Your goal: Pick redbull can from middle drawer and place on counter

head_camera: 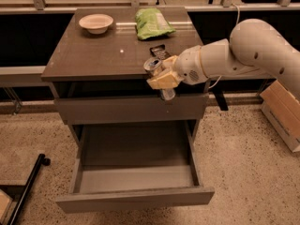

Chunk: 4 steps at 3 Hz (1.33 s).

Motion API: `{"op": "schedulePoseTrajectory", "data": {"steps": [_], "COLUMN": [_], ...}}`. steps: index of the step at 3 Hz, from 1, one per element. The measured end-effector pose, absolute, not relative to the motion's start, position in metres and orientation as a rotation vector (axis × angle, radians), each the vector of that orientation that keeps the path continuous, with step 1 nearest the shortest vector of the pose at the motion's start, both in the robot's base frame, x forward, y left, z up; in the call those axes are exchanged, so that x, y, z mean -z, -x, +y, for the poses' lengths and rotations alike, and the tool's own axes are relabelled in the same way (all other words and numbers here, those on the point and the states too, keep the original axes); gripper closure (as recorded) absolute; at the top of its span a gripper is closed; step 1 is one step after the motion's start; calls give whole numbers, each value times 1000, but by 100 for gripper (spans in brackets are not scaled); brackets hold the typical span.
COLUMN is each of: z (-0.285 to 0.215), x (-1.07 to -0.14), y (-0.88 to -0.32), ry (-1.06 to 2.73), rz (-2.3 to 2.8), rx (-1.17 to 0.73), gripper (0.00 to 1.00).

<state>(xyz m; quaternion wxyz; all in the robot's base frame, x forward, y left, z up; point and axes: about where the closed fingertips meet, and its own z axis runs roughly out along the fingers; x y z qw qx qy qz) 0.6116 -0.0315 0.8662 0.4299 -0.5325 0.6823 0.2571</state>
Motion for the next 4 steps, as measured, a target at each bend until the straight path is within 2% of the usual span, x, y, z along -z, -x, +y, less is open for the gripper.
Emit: {"op": "schedulePoseTrajectory", "data": {"steps": [2,4], "z": [-26,-14], "x": [-849,-891], "y": [-606,-664], "ry": [1244,1041], "rz": [1697,1562], "rx": [-642,-509], "gripper": [100,100]}}
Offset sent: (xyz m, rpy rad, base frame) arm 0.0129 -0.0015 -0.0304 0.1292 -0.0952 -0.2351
